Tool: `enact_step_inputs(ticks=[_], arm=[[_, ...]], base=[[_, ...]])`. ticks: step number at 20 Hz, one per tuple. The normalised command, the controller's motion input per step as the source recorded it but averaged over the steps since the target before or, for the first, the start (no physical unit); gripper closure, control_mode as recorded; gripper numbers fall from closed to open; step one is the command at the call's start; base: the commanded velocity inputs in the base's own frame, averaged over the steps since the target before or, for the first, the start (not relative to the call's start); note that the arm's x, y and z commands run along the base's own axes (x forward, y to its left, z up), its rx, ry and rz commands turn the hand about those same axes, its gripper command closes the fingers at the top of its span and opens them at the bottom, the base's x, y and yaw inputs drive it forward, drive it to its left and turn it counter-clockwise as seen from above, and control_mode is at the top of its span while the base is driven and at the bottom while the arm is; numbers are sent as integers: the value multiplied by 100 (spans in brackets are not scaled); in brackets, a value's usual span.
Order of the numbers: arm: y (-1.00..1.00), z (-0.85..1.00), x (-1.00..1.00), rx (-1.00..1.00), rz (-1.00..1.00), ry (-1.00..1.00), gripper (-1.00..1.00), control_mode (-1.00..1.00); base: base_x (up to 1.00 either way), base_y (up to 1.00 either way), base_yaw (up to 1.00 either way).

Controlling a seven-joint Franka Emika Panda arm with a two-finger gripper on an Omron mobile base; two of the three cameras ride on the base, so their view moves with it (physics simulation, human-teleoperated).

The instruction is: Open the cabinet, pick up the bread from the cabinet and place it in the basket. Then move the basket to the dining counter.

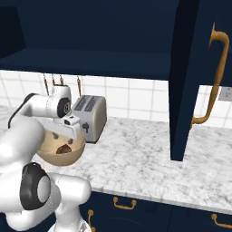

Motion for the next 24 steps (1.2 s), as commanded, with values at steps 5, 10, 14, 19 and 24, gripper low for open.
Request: enact_step_inputs(ticks=[5,10,14,19,24], arm=[[-57,-1,-29,14,-7,0,-100,-100],[-25,-17,5,2,0,-2,-100,-100],[-3,-7,13,0,0,-5,-100,-100],[0,-6,54,0,0,0,-100,-100],[0,-18,21,0,0,0,-100,-100]], base=[[0,0,0],[0,0,0],[0,0,0],[0,0,0],[0,0,0]])
